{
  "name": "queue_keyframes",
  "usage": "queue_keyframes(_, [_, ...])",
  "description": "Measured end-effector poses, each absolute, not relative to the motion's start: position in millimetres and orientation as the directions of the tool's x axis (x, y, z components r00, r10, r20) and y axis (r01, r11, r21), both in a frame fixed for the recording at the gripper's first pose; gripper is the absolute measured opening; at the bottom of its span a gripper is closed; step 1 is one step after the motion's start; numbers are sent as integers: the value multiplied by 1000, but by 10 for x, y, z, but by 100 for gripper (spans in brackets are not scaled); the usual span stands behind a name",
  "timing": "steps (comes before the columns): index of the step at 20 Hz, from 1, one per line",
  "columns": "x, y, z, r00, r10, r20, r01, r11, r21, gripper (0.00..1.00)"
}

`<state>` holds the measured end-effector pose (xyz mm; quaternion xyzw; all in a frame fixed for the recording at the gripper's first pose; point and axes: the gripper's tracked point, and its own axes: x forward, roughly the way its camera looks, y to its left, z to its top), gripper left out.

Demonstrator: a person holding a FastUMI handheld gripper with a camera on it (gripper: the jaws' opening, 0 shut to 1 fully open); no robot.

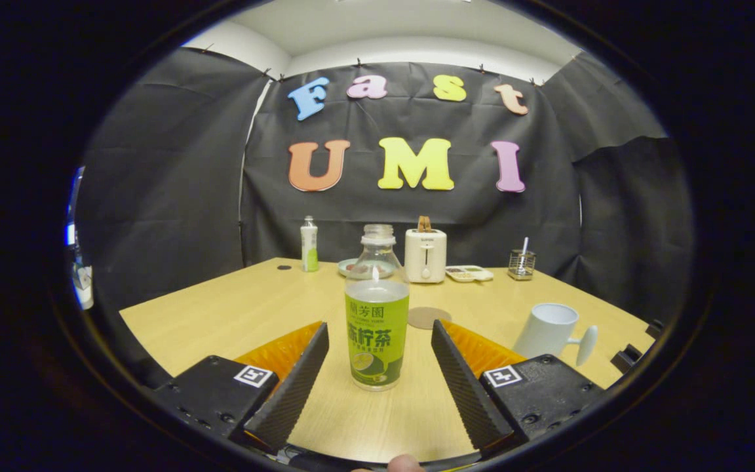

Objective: Take the bottle from table, then pour the juice into the cup, finally place the bottle on the coaster

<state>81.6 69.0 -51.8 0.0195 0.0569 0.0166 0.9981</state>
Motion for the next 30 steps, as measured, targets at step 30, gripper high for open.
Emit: queue_keyframes(30, [1288, 803, -653, 927, 278, -251, -127, 864, 487, 78])
